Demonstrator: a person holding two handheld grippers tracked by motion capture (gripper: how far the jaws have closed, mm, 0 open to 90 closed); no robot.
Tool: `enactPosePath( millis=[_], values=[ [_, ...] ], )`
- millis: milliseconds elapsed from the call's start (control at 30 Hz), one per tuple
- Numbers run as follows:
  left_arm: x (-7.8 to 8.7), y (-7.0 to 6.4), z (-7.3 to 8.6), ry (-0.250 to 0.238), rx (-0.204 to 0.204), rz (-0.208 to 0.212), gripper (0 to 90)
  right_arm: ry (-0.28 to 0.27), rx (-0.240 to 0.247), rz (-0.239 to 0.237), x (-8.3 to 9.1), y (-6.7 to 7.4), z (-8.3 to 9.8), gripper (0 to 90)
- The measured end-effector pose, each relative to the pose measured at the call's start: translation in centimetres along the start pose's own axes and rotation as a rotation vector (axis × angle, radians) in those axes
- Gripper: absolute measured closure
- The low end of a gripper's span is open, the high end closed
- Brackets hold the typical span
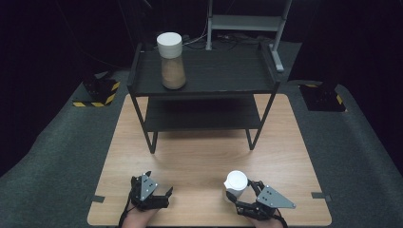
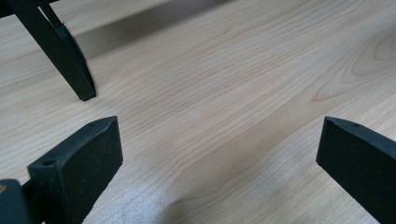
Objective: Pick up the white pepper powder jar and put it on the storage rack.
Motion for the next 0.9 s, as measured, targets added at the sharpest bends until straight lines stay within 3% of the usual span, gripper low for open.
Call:
enactPosePath(
  millis=[400,900],
  values=[
    [0.0,-0.1,0.0,-0.001,-0.007,0.000,0.7,-0.055,0.002,0.053,1.4,-0.3,-1.4,29.7],
    [0.0,0.0,0.1,-0.006,-0.009,0.002,0.7,-0.090,0.025,0.107,1.7,-1.2,-5.3,29.8]
  ],
)
Point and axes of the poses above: each handheld gripper's, and its own axes: x roughly backward along the jaws, z roughly out of its underside, y roughly to its left, the point moved 1 cm from there along -x, roughly forward along the jaws, and after that the axes turned 12 degrees about -z, right-handed, at the moved point
